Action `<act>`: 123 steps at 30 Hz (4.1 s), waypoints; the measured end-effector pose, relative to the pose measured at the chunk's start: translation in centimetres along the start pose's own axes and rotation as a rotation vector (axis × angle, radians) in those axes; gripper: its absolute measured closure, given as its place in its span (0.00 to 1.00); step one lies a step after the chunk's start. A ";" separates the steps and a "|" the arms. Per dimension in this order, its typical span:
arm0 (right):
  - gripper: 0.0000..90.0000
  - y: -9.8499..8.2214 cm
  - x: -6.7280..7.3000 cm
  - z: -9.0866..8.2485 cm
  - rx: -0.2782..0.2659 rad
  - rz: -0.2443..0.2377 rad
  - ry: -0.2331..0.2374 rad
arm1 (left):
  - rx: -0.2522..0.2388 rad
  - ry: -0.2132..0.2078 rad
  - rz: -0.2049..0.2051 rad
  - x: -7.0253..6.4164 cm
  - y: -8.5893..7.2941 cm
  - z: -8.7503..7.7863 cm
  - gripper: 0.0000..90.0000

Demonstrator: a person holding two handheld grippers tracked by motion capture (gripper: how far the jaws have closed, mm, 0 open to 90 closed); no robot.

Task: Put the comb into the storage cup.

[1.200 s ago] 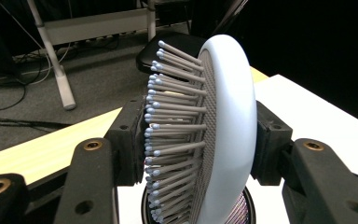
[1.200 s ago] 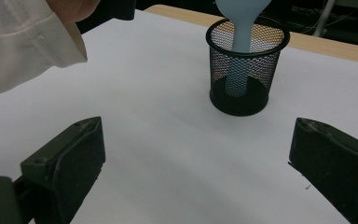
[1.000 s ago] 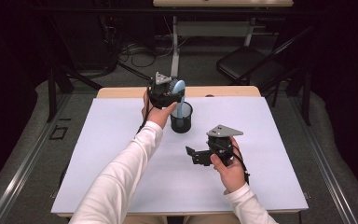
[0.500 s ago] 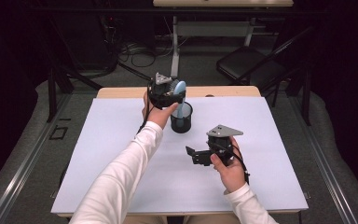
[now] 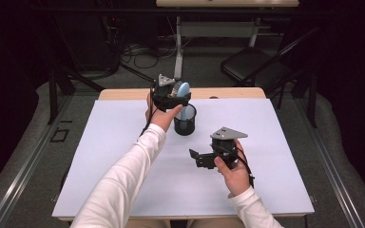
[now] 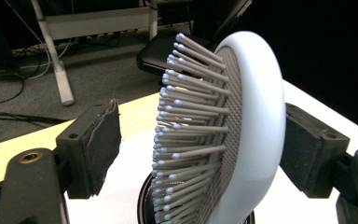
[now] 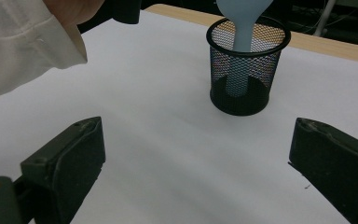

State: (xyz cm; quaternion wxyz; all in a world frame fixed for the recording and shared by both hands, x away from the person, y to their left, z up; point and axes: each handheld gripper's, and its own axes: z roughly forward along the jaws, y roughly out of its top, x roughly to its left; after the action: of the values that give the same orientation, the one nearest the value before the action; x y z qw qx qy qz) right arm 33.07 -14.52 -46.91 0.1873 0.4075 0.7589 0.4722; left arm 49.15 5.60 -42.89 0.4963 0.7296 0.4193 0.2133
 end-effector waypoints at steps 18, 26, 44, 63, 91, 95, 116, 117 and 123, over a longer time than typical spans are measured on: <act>0.03 0.0 0.1 0.0 0.001 0.002 -0.005 | 0.002 0.001 -0.028 0.1 0.0 -0.2 0.17; 0.03 0.0 0.2 0.1 0.002 0.000 -0.003 | 0.007 -0.004 -0.037 0.3 0.0 -0.4 0.13; 0.03 -0.1 0.2 0.2 0.006 0.004 -0.004 | 0.011 -0.026 -0.029 0.6 0.2 -1.0 0.01; 0.02 0.1 0.6 0.2 0.006 -0.003 0.000 | 0.015 -0.057 -0.018 0.4 0.7 -3.1 0.01; 0.00 0.4 0.6 -0.1 -0.004 -0.012 0.009 | 0.053 -0.089 0.004 0.7 1.2 -5.8 0.01; 0.00 0.4 0.5 -0.1 -0.003 -0.013 0.009 | 0.058 -0.094 0.010 0.8 1.1 -6.3 0.01; 0.00 0.7 0.0 -0.6 -0.015 -0.008 -0.013 | 0.071 -0.136 0.010 1.4 0.5 -8.5 0.01; 0.00 0.8 0.0 -0.6 -0.013 -0.009 -0.012 | 0.069 -0.137 0.010 1.4 0.5 -8.6 0.01; 0.00 1.1 -0.1 -1.0 -0.020 -0.018 -0.027 | 0.081 -0.141 0.008 1.9 0.1 -10.1 0.01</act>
State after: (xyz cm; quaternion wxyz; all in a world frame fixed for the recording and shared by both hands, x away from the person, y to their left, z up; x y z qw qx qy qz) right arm 32.93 -14.96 -45.47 0.2061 0.4050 0.7552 0.4724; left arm 42.88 12.63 -38.84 0.4937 0.7641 0.3886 0.1462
